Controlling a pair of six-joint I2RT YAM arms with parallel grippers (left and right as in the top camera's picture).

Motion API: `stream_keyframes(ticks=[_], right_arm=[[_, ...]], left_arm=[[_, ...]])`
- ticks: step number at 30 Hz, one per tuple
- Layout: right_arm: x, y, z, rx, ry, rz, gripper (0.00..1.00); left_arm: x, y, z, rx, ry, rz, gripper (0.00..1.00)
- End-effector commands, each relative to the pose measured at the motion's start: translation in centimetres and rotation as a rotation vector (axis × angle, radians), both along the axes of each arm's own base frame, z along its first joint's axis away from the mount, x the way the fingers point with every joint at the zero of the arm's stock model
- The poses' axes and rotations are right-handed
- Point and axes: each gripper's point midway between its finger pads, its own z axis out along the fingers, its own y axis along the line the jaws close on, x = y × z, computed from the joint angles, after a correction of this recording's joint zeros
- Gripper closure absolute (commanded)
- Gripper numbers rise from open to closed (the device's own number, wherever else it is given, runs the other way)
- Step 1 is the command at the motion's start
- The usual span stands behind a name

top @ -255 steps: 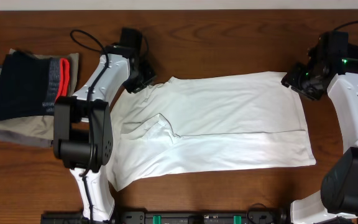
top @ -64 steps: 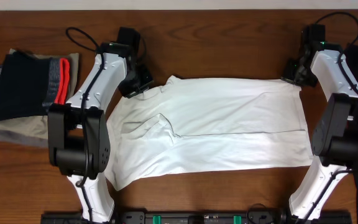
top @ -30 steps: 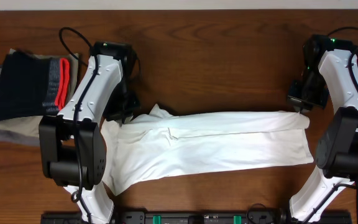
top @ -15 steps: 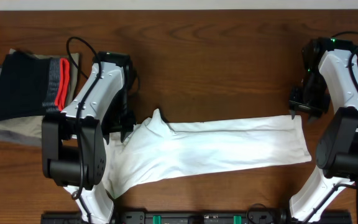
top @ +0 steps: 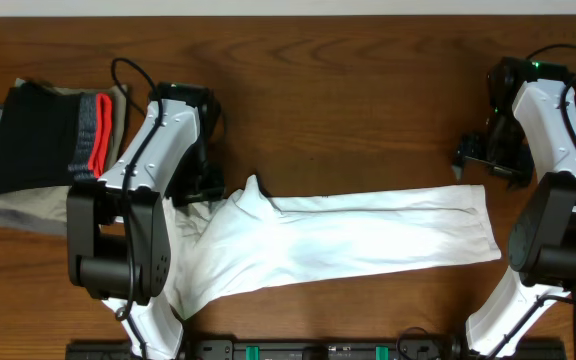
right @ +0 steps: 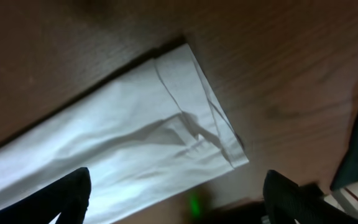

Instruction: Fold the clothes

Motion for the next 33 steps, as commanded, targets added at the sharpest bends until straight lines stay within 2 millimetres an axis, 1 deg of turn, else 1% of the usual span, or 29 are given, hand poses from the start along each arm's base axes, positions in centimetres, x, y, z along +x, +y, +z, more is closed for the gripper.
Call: stream_keyframes(ticks=[1,2,10,13,16,19,21,24,27,30,33], right_arm=[[0.5,-0.1,0.8,0.0,-0.04,-0.006,0.13],[0.5,-0.1,0.8,0.0,-0.04,-0.006,0.13],[0.7,-0.1,0.7,-0.001,-0.049,-0.006,0.13],[0.9,-0.1,0.7,-0.003,-0.06,-0.006,0.13],[1.2,-0.1,0.6,-0.004,-0.07,-0.005,0.14],[1.6,0.2,0.5,0.021,-0.085,0.017,0.14],[1.9,0.7,0.5,0.053,-0.097,0.031,0.14],[2.0,1.0,0.4,0.073,-0.101,0.041,0.14],[2.0,1.0,0.4,0.073,-0.104,0.041,0.14],[2.1,1.0,0.4,0.073,-0.105,0.041,0.14],[2.1,1.0,0.4,0.073,-0.105,0.041,0.14]], left_arm=[[0.8,-3.0,0.8,-0.22,-0.039,-0.108,0.58],[0.9,-3.0,0.7,-0.231,-0.047,-0.136,0.56],[2.6,-3.3,-0.2,-0.247,-0.123,-0.171,0.48],[2.7,-3.3,-0.9,-0.249,-0.125,-0.176,0.44],[2.6,-3.3,-1.6,-0.249,-0.113,-0.175,0.43],[3.2,-3.4,-2.0,-0.251,-0.131,-0.177,0.42],[3.5,-3.8,-2.0,-0.276,-0.148,-0.185,0.38],[3.8,-5.0,-1.8,-0.351,-0.164,-0.199,0.33],[4.1,-5.8,-1.6,-0.399,-0.181,-0.196,0.32],[4.4,-6.0,-1.7,-0.402,-0.194,-0.2,0.3],[4.5,-6.3,-1.8,-0.403,-0.2,-0.207,0.3]])
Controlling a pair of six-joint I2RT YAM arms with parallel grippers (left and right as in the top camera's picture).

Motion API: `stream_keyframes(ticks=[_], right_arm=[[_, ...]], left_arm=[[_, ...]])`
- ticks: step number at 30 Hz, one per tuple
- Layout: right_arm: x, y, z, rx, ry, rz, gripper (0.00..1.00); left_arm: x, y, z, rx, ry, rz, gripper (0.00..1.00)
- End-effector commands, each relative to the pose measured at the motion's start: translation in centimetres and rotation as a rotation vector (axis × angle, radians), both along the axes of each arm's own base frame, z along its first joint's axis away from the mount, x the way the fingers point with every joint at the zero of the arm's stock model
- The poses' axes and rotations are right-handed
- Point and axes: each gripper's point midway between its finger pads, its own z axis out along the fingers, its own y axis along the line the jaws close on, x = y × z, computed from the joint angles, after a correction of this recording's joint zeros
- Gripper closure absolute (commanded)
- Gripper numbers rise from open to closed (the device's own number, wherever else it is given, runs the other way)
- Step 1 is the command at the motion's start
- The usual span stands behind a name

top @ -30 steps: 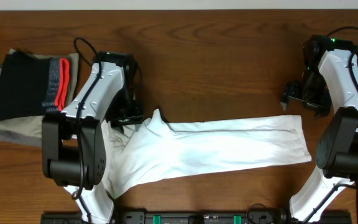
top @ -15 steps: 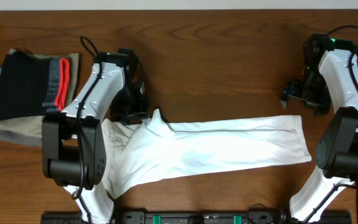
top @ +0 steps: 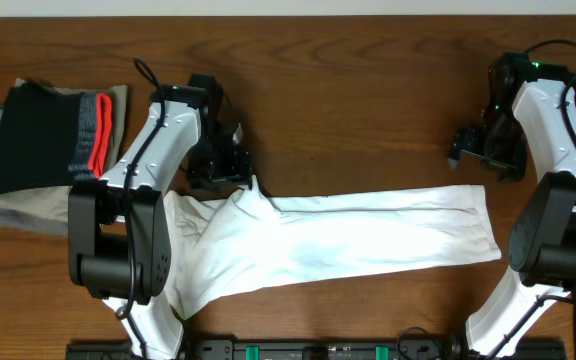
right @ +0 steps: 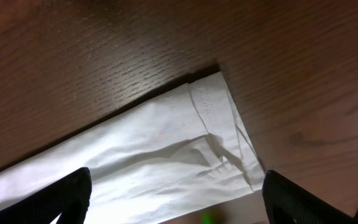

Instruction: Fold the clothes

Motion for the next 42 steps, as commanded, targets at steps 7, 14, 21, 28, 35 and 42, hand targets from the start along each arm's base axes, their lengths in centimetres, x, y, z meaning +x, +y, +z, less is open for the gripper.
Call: stream_keyframes(ticks=[7,14,21,28,35,42], right_arm=[[0.2,0.0,0.9,0.006,-0.028,0.009,0.14],[0.0,0.0,0.9,0.008,-0.02,0.017,0.14],[0.0,0.0,0.9,0.008,-0.02,0.016,0.15],[-0.1,0.1,0.9,0.009,-0.017,0.016,0.15],[-0.1,0.1,0.9,0.009,-0.017,0.016,0.15],[0.0,0.0,0.9,0.009,-0.018,0.017,0.15]], left_arm=[[-0.3,-1.6,-2.3,0.021,0.045,0.002,0.3],[-0.2,-1.0,-3.7,0.133,0.061,0.07,0.41],[-0.2,-0.6,-3.6,0.168,0.072,0.112,0.55],[-0.3,0.8,-2.0,0.262,0.075,0.197,0.63],[-2.3,1.9,1.4,0.316,0.091,0.274,0.76],[-5.4,2.7,2.9,0.361,0.198,0.263,0.81]])
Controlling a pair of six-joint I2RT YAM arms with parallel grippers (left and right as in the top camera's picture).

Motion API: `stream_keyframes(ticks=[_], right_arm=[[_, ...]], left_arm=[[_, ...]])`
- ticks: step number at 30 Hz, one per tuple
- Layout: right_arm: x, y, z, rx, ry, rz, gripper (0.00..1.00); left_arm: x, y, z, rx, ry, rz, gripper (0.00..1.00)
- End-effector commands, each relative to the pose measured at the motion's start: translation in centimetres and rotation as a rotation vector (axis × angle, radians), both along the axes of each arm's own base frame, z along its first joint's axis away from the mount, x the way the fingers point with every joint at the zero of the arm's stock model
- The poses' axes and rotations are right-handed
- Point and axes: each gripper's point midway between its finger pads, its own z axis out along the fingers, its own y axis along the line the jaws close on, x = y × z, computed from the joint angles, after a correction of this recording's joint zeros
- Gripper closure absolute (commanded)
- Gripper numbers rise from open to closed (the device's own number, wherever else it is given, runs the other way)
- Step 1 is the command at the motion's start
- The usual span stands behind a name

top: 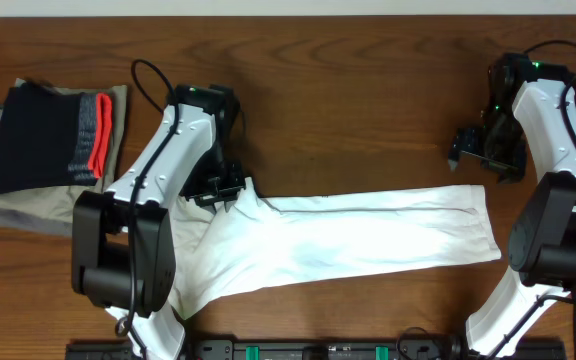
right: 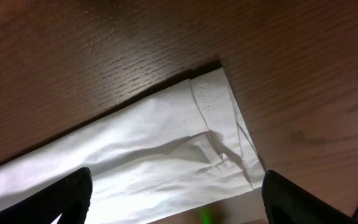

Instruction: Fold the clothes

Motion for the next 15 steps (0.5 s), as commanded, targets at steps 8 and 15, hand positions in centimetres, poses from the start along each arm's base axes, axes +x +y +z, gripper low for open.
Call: stream_keyframes(ticks=[8,15], right_arm=[[0.3,-0.1,0.8,0.001,-0.033,0.009,0.14],[0.4,-0.1,0.8,0.001,-0.036,0.009,0.15]], left_arm=[[2.2,-0.8,-0.3,-0.046,-0.094,-0.014,0.44],[3.4,-2.8,-1.8,-0.132,-0.118,0.032,0.41]])
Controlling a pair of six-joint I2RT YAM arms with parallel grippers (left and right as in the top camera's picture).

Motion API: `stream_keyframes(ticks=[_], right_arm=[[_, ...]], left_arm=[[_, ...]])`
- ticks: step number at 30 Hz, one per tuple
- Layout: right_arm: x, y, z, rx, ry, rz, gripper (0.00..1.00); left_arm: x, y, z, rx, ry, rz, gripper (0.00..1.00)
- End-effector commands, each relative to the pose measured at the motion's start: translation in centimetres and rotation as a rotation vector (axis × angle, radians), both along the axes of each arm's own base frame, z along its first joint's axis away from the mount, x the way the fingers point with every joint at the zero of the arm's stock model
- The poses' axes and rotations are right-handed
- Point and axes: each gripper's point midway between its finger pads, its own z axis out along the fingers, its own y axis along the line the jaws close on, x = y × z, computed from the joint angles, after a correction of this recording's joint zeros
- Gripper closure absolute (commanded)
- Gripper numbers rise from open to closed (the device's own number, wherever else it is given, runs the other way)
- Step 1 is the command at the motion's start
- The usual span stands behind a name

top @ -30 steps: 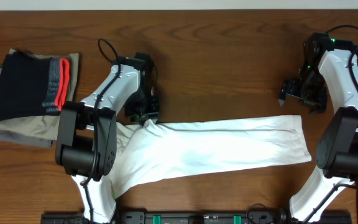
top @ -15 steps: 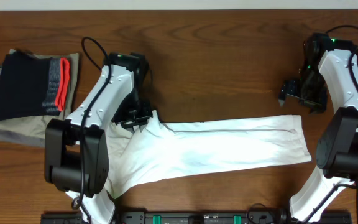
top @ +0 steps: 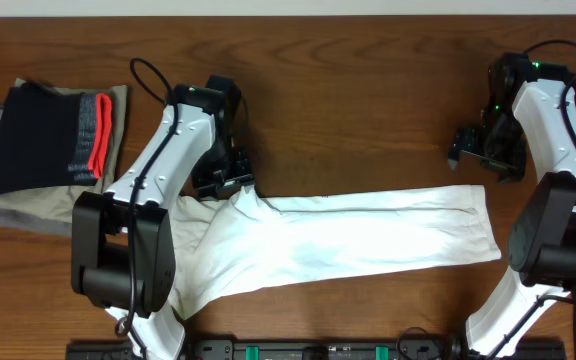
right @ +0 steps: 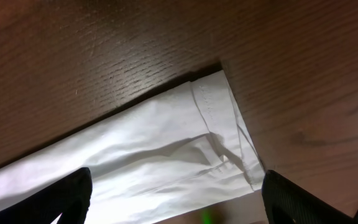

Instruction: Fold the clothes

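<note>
A long white garment (top: 368, 235) lies flat across the table's middle, its hemmed end (right: 219, 118) on the right. Its left part spreads wider, with a low raised fold (top: 248, 197) at the far edge. My left gripper (top: 224, 183) sits at that far edge, just left of the fold; its fingers are hidden under the wrist. My right gripper (top: 468, 148) hovers just beyond the hemmed end. In the right wrist view the right gripper (right: 179, 208) stands wide open over the cloth, holding nothing.
A stack of folded clothes (top: 48, 140), black, red-grey and khaki, lies at the far left on the wooden table (top: 368, 100). A black rail (top: 318, 350) runs along the near edge.
My left gripper has shifted slightly away from me along the garment's far edge. The raised fold beside it looks lower and rounder. The right arm has not moved.
First my left gripper sat on the garment's left part beside an upright fold, and the right gripper hung open over the hem. Then the left gripper was off the cloth, on its far side. After that it was back at the fold's edge, where it remains.
</note>
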Motion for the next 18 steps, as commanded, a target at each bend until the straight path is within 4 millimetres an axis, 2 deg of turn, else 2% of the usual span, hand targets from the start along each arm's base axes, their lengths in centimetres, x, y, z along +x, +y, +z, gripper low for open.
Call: stream_keyframes(ticks=[1,10,14,18], right_arm=[[0.3,-0.1,0.8,0.001,-0.031,0.009,0.14],[0.3,-0.1,0.8,0.0,-0.032,0.009,0.14],[0.3,-0.1,0.8,0.002,-0.031,0.02,0.14],[0.3,-0.1,0.8,0.003,-0.03,0.027,0.14]], left_arm=[[-0.3,-0.6,-1.1,-0.023,0.036,0.013,0.41],[0.6,-2.6,-3.2,-0.017,0.02,-0.005,0.41],[1.2,-1.9,-3.7,0.037,-0.006,0.018,0.46],[1.3,-1.8,-4.1,0.049,-0.005,0.015,0.47]])
